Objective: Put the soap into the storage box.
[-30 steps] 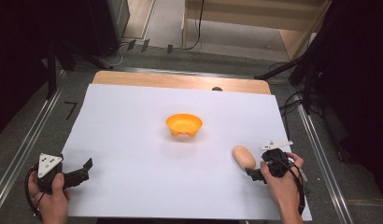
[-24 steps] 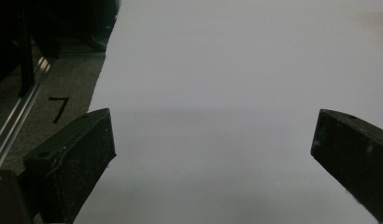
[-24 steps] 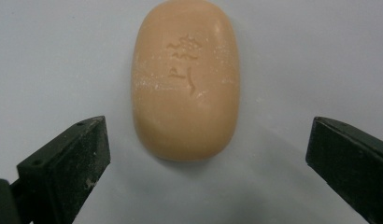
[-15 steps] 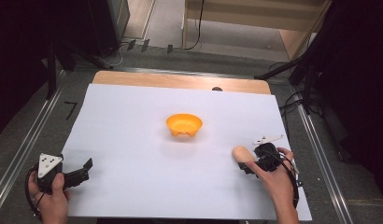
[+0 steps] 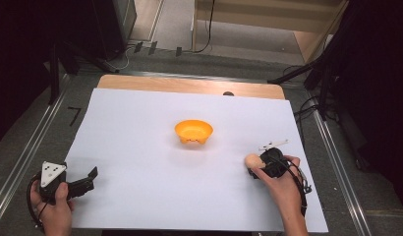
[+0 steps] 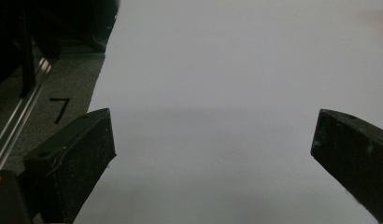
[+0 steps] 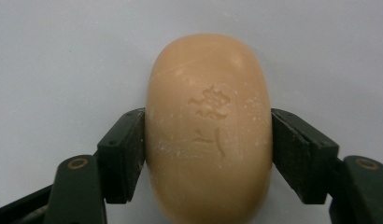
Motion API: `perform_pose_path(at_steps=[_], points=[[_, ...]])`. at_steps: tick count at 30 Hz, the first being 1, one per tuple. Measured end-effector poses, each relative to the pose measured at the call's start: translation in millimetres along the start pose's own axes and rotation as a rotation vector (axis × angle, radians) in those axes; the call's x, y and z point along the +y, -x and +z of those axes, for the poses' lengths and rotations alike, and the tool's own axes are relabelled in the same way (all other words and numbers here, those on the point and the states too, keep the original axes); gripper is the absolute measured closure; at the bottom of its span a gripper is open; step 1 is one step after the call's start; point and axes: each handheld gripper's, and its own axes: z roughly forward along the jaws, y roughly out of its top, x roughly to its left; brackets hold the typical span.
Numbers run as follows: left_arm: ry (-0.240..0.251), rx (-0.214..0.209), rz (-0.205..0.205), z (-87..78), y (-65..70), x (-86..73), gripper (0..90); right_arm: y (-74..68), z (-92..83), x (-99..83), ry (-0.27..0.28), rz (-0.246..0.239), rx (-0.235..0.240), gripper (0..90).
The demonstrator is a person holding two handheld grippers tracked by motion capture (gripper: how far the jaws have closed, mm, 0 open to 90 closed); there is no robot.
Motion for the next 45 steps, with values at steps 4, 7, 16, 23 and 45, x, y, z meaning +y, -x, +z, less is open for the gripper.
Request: perform_pose_path(at_steps=[4,7,16,23,45], points=[[-0.002,0.001,0.005,0.3,0.6,0.1,0.0,-1.5,2.5,2.3,-0.017,-0.011,-0.009,32.4],[-0.001,0.001,0.007,0.4,1.0,0.1,0.1,-1.0,3.0,3.7,-0.028,-0.013,-0.008,32.6],[-0.003,0.002,0.015,0.0,1.3,0.0,0.1,-1.6,3.9,4.5,-0.034,0.008,-0.014,32.7],[-0.002,0.003,0.007,0.7,1.5,0.2,0.1,0.8,3.3,6.7,-0.048,0.017,0.002,33.0],[0.000,0.000,0.005,0.1,0.3,0.0,0.1,-2.4,-13.9,56.2,-0.022,-0.192,0.095,33.0]])
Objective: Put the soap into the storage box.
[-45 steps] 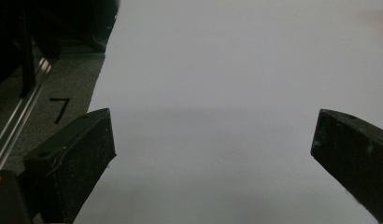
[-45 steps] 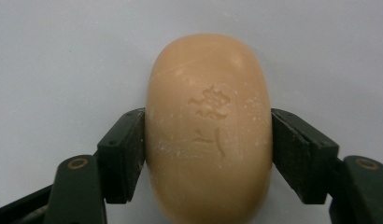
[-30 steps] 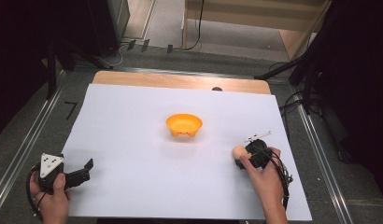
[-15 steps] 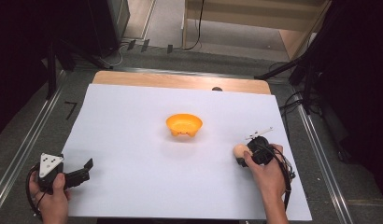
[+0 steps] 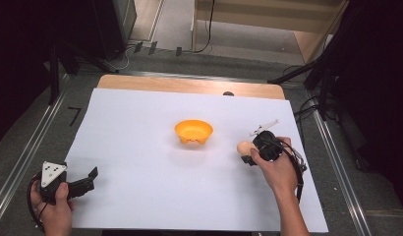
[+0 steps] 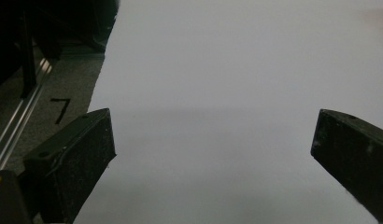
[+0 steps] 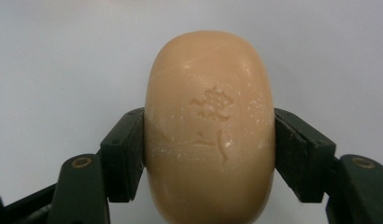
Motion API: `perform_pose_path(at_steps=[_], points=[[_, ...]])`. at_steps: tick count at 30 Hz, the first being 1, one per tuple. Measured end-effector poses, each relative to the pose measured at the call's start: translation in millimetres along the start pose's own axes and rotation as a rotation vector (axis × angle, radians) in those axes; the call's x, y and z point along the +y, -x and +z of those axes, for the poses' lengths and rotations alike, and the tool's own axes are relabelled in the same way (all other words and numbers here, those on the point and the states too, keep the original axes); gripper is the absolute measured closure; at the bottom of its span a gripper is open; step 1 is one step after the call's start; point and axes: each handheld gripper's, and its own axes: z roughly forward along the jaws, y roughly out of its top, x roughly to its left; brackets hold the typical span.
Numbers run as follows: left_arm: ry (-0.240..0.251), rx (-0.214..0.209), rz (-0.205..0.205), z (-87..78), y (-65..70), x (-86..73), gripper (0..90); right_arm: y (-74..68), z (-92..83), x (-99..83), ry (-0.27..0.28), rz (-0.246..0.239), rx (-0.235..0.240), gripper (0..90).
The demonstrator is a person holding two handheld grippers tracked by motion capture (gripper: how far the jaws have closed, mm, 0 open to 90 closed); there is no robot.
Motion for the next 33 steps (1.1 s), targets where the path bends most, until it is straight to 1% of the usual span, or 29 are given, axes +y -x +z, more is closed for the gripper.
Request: perform_pose_path(at_steps=[1,2,3,4,6,7,8,9,10,13,15,16,17,18,19,22,23,24,25,27,28,29,30,32,33], points=[[0.000,0.000,-0.001,0.0,-0.1,0.0,0.0,-0.1,-0.5,4.1,-0.001,-0.013,0.007,33.1],[0.000,0.000,-0.001,0.0,-0.1,0.0,0.1,-0.1,-0.5,4.1,-0.001,-0.013,0.007,33.1],[0.001,-0.001,-0.001,-0.1,-0.1,-0.1,0.1,-0.7,-1.2,8.5,-0.004,-0.021,0.009,33.1],[0.000,-0.001,-0.001,0.0,-0.2,0.0,0.1,-1.8,-2.2,17.1,-0.003,-0.051,0.013,33.1],[0.000,-0.001,-0.002,0.0,-0.2,0.0,0.1,-3.2,-3.0,25.2,-0.005,-0.068,0.018,33.0],[0.000,0.000,-0.002,0.0,-0.2,0.0,0.1,-3.2,-3.0,25.2,-0.005,-0.068,0.018,33.0],[0.001,-0.001,-0.003,0.1,-0.3,-0.1,0.1,-3.8,-3.1,29.3,-0.006,-0.080,0.022,33.1],[0.000,-0.001,-0.003,0.0,-0.3,0.0,0.1,-4.6,-2.9,33.2,-0.004,-0.090,0.024,33.0],[0.000,-0.003,-0.005,-0.1,-0.5,0.0,0.1,-6.5,-2.7,41.4,0.002,-0.112,0.025,33.1],[0.000,-0.003,-0.006,-0.1,-0.6,0.0,0.1,-8.6,-1.6,51.2,0.005,-0.149,0.028,33.1],[0.000,-0.003,-0.006,-0.1,-0.6,0.0,0.1,-10.0,-0.6,57.5,0.019,-0.171,0.046,33.1],[-0.001,-0.005,-0.007,-0.2,-0.7,0.1,0.0,-10.4,-0.3,60.3,0.020,-0.172,0.053,33.1],[-0.001,-0.005,-0.007,-0.2,-0.7,0.1,0.0,-11.0,0.3,63.3,0.023,-0.185,0.053,33.1],[0.000,-0.004,-0.007,-0.1,-0.8,0.0,0.0,-11.0,0.3,63.3,0.023,-0.185,0.053,33.1],[0.000,-0.004,-0.007,-0.2,-0.9,0.1,0.1,-12.0,1.1,68.9,0.027,-0.201,0.059,33.1],[-0.001,-0.004,-0.007,-0.1,-0.8,0.1,0.1,-13.4,1.5,74.0,0.037,-0.214,0.065,33.1],[-0.001,-0.005,-0.007,-0.1,-0.7,0.1,0.0,-13.9,1.7,77.2,0.042,-0.227,0.071,33.1],[-0.001,-0.005,-0.006,0.0,-0.8,0.1,0.1,-15.2,2.2,81.5,0.047,-0.254,0.071,33.1],[-0.001,-0.005,-0.006,0.0,-0.8,0.1,0.1,-15.2,2.2,81.5,0.047,-0.254,0.071,33.1],[-0.001,-0.007,-0.006,0.1,-0.9,0.0,0.1,-16.4,3.0,87.8,0.067,-0.277,0.084,33.1],[-0.001,-0.007,-0.006,0.1,-0.9,0.0,0.1,-16.0,3.3,90.0,0.071,-0.298,0.089,33.1],[-0.001,-0.005,-0.006,0.0,-0.7,0.1,0.1,-16.0,3.3,90.0,0.071,-0.298,0.089,33.1],[-0.001,-0.005,-0.006,0.0,-0.7,0.1,0.1,-17.1,3.8,94.6,0.073,-0.324,0.090,33.1],[-0.002,-0.005,-0.005,0.0,-0.7,0.1,0.0,-18.3,4.4,99.8,0.071,-0.347,0.096,33.0],[-0.002,-0.005,-0.005,0.1,-0.6,0.1,0.0,-18.3,4.4,99.8,0.071,-0.347,0.096,33.0]])
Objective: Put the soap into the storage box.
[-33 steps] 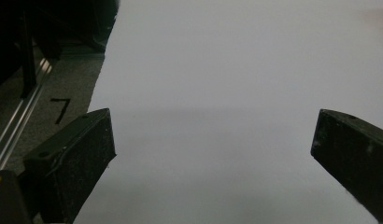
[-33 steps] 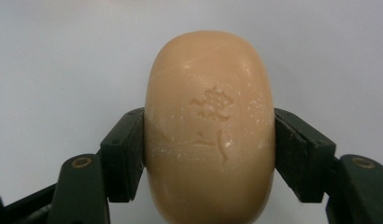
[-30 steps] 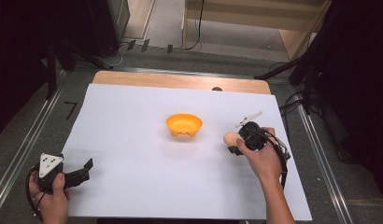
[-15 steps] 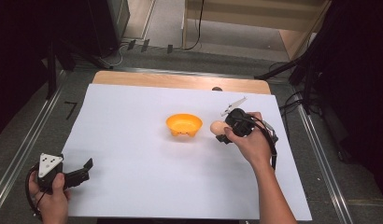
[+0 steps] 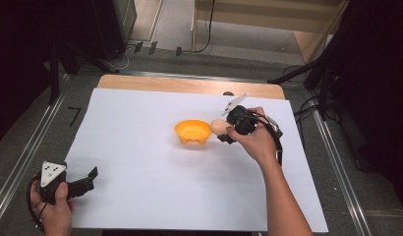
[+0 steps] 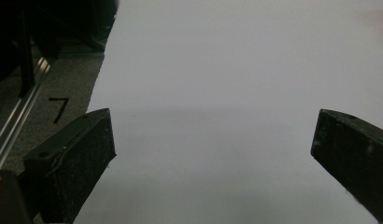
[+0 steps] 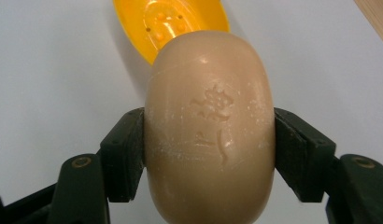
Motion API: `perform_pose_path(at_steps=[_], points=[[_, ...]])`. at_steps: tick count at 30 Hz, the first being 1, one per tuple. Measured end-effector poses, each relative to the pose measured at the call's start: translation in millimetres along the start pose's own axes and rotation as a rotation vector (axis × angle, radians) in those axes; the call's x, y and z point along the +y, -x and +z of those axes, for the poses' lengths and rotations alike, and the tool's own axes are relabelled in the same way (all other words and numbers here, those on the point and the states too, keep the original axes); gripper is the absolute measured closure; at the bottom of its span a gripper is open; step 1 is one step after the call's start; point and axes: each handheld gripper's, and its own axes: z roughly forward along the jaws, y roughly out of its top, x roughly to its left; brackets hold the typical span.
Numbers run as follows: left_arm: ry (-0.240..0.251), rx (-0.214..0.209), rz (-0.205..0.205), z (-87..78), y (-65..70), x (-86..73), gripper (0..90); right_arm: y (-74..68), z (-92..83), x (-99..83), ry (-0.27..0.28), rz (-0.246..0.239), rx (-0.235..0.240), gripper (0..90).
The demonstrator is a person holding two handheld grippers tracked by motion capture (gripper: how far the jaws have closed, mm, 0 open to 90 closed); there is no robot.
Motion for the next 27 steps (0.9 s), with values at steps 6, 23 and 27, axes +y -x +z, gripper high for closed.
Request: perform_pose_path(at_steps=[6,23,27], points=[[0.002,-0.003,-0.002,0.1,-0.3,0.0,0.1,0.0,4.5,15.9,0.002,-0.050,0.024,33.0],[0.003,-0.005,-0.005,0.2,-0.3,0.0,0.0,-5.6,26.9,49.9,-0.004,-0.167,0.097,33.0],[0.002,-0.006,-0.005,0.1,-0.4,0.0,0.0,-6.4,34.4,55.3,-0.003,-0.205,0.112,33.0]])
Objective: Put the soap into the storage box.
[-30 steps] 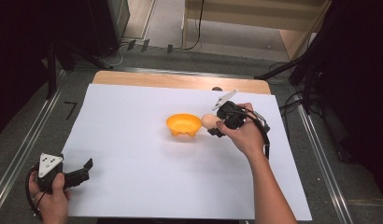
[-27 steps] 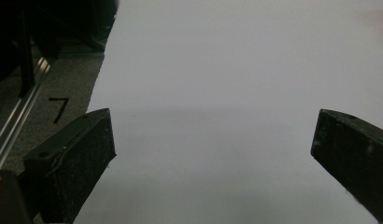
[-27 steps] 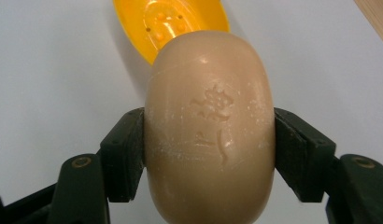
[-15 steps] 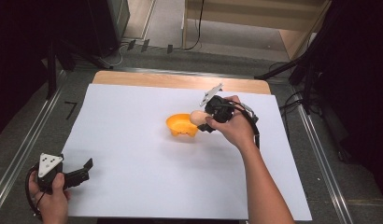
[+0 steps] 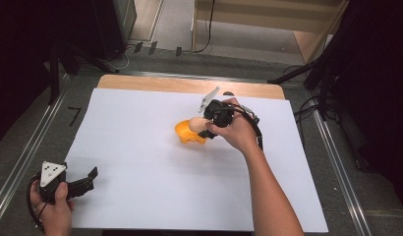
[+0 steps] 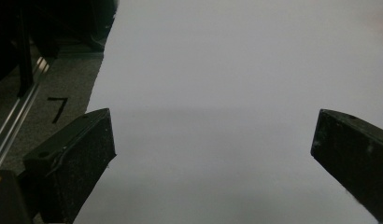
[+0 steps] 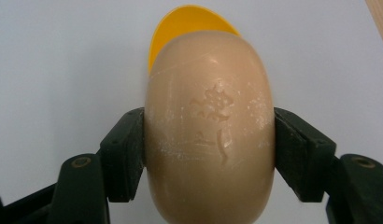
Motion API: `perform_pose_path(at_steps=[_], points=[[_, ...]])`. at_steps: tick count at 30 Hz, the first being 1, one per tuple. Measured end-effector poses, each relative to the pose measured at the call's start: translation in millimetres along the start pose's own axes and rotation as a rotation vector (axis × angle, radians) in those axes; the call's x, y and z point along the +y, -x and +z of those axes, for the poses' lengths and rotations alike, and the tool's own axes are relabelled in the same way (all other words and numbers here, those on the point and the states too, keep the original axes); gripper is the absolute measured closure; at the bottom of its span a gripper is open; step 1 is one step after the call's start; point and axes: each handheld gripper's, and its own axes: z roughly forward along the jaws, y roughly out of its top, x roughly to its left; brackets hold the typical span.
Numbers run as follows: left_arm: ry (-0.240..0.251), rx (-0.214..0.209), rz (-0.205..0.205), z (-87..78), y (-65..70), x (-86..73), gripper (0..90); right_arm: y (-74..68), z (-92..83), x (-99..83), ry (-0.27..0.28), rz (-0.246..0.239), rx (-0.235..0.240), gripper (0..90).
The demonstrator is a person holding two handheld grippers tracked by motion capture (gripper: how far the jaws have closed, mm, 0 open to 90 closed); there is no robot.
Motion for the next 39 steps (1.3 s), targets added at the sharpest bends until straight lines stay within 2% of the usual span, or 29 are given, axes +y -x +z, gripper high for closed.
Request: perform_pose_path(at_steps=[3,4,9,15,16,19,20,22,27,31,32,36,39], points=[[0.002,0.000,-0.002,0.0,0.1,0.0,0.1,2.1,5.0,3.0,-0.004,-0.017,0.013,33.0],[0.000,-0.001,0.000,0.0,0.0,0.0,0.0,3.0,8.6,4.3,-0.002,-0.045,0.026,33.0],[0.001,-0.003,-0.004,-0.1,-0.2,0.0,0.0,1.2,18.0,9.4,-0.020,-0.093,0.041,32.9],[0.001,-0.004,-0.002,-0.2,-0.2,0.0,0.1,4.2,26.8,13.6,-0.045,-0.103,0.059,32.9],[0.000,-0.004,-0.004,-0.2,-0.3,0.0,0.0,5.1,29.9,15.7,-0.063,-0.103,0.070,32.9],[0.000,-0.003,-0.003,-0.1,-0.2,0.0,0.1,4.9,31.9,17.2,-0.057,-0.114,0.080,32.8],[0.000,-0.004,-0.002,-0.1,-0.2,0.0,0.0,4.4,33.5,18.7,-0.058,-0.115,0.098,32.8],[0.000,-0.005,-0.003,-0.1,-0.3,0.0,0.1,4.7,34.9,19.4,-0.060,-0.124,0.097,32.8],[0.002,-0.006,-0.004,-0.1,-0.3,0.0,0.1,5.8,39.0,19.0,-0.080,-0.105,0.090,32.4],[0.000,-0.005,-0.004,-0.1,-0.3,0.0,0.1,6.3,37.9,18.8,-0.064,-0.092,0.099,29.9],[0.000,-0.005,-0.003,-0.1,-0.3,0.0,0.1,6.4,35.7,18.9,-0.057,-0.089,0.083,30.5],[-0.001,-0.004,-0.003,0.0,-0.2,0.0,0.0,6.9,32.7,17.6,-0.048,-0.083,0.073,28.9],[0.000,-0.005,-0.004,-0.1,-0.3,0.0,0.1,6.4,27.6,14.8,-0.035,-0.067,0.046,27.6]])
